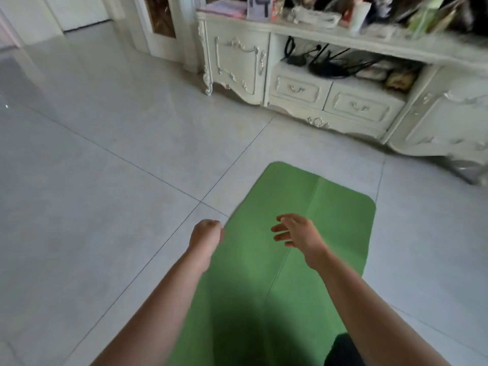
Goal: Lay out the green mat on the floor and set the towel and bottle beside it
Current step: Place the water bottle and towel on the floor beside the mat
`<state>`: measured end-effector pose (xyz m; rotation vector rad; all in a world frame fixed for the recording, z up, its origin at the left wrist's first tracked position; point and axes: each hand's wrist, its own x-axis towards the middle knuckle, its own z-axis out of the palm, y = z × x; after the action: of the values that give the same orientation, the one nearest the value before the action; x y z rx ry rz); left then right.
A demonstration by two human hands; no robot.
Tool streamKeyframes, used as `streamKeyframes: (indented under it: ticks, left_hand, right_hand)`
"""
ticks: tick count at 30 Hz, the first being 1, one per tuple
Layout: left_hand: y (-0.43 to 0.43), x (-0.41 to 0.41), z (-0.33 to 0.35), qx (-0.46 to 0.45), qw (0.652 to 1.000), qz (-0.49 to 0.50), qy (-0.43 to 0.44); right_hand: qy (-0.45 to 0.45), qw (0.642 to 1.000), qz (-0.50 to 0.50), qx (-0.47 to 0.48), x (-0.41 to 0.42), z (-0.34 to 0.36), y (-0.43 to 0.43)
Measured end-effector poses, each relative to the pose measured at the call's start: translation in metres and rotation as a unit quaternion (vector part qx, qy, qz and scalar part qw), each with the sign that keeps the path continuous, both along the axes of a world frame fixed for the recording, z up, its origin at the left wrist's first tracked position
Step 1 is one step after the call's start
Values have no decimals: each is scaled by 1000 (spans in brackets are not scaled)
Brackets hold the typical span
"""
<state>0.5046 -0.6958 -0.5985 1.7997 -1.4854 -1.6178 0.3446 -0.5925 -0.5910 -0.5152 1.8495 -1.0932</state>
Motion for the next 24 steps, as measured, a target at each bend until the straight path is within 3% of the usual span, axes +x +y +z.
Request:
streamKeyframes:
  ticks: [8, 15, 24]
  left_hand:
    - [119, -197, 81, -81, 982, -136, 104]
    - [190, -352, 134, -81, 980, -104, 147]
    - [212, -488, 306, -71, 981, -134, 118]
  right_hand:
    - [67, 990, -96, -75, -115, 77, 110]
    - [126, 989, -60, -45, -255, 133, 174]
    - [64, 991, -111, -34, -394, 296, 206]
